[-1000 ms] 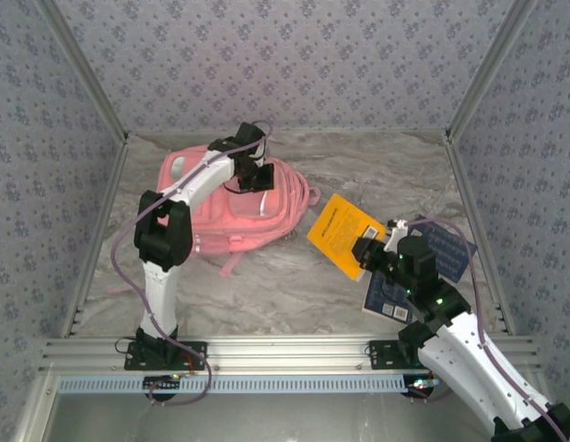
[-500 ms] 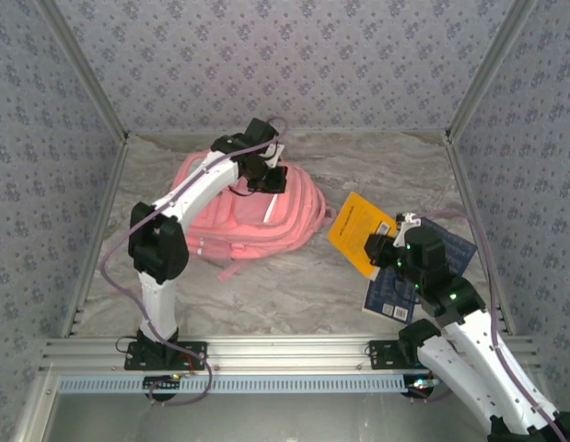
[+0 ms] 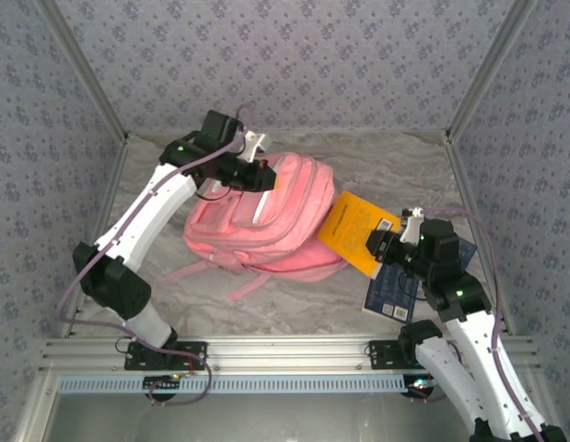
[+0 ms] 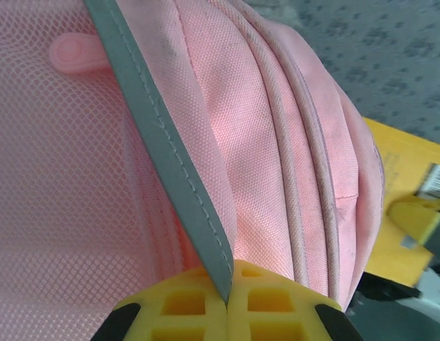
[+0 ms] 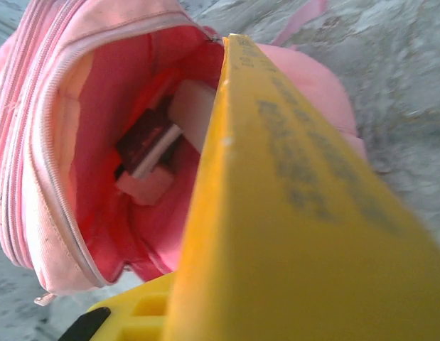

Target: Pack the student bag

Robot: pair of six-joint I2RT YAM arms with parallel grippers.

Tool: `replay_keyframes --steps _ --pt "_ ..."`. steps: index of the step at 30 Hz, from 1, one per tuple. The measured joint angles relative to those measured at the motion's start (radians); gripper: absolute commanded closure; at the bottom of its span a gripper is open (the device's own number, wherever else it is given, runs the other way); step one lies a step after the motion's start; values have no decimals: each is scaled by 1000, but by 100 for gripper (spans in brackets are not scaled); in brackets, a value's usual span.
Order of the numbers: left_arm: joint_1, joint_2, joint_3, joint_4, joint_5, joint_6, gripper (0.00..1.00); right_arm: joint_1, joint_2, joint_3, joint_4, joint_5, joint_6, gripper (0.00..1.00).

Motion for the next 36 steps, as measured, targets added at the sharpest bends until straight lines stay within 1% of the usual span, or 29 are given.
replay_keyframes --steps 4,8,11,16,19,23,27,30,36 --pt "56 -3 -50 82 151 -61 100 -40 23 -75 174 -172 134 100" --pt "57 23 -55 148 241 -112 100 -50 71 -176 371 -285 283 100" --pt "46 30 -54 171 278 -133 100 -51 118 -220 482 -322 368 100" --pt "43 31 -54 187 315 -143 100 -48 183 -235 685 -353 484 100" --pt "43 31 -54 187 330 -143 100 -21 218 -228 761 -348 513 100" --pt "42 31 -54 187 349 -143 100 74 304 -159 749 -314 498 100" --pt "43 31 -53 187 369 -145 100 172 389 -48 653 -201 428 100" --pt "42 32 -51 193 384 -153 100 209 447 -2 615 -132 396 100" --pt "42 32 -51 213 415 -161 100 260 574 20 586 -8 379 100"
